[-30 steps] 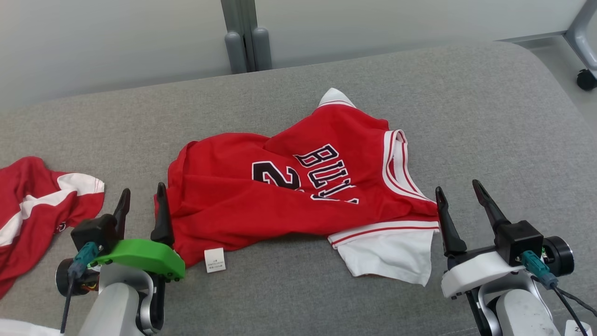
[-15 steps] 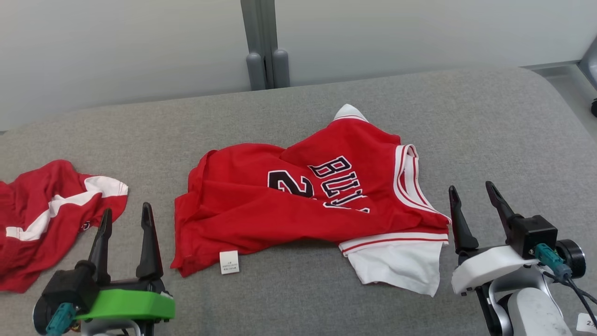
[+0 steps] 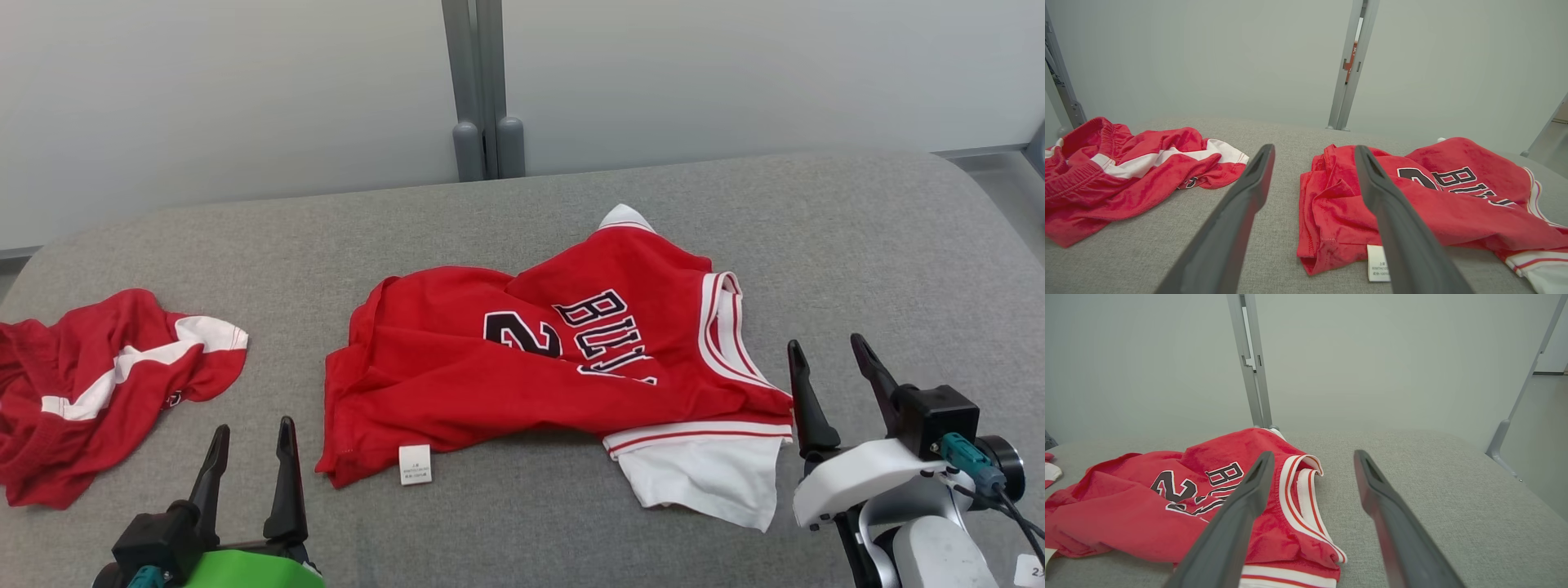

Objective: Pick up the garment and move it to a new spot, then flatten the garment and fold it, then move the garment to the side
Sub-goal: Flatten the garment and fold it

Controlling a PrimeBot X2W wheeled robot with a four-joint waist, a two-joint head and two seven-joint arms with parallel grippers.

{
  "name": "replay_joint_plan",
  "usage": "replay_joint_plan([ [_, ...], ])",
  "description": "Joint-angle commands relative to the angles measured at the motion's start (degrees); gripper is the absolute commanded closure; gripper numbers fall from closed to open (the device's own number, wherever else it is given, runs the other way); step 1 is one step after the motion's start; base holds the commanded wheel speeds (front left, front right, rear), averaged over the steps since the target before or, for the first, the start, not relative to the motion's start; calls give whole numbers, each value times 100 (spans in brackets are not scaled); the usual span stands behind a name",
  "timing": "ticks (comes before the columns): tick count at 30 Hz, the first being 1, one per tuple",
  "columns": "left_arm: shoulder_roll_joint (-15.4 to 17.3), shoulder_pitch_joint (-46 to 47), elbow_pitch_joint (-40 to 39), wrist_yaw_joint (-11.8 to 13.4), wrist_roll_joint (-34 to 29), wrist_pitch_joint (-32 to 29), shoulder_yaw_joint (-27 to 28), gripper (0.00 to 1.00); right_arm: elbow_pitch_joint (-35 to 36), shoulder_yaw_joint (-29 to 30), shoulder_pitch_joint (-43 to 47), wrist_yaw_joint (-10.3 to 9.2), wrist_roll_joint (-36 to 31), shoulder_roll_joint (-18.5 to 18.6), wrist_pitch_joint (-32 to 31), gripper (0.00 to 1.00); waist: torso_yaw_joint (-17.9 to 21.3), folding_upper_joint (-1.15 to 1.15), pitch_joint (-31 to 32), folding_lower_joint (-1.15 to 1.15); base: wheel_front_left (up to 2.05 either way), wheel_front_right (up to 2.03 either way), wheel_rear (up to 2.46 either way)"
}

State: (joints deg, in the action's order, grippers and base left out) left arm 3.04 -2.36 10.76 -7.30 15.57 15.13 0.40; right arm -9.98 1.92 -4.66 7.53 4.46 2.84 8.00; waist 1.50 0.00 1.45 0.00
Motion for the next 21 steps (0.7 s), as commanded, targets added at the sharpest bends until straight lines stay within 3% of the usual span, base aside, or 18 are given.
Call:
replay_joint_plan([
  [1,47,27,37,-20,56,1,6,0,-43,-5,90,-8,50,10,27,0,9,0,0,0,0,0,0],
  [21,85,109,226,-27,147,1,-230,0,-68,-70,17,-8,73,10,24,0,99,0,-100,0,0,0,0],
])
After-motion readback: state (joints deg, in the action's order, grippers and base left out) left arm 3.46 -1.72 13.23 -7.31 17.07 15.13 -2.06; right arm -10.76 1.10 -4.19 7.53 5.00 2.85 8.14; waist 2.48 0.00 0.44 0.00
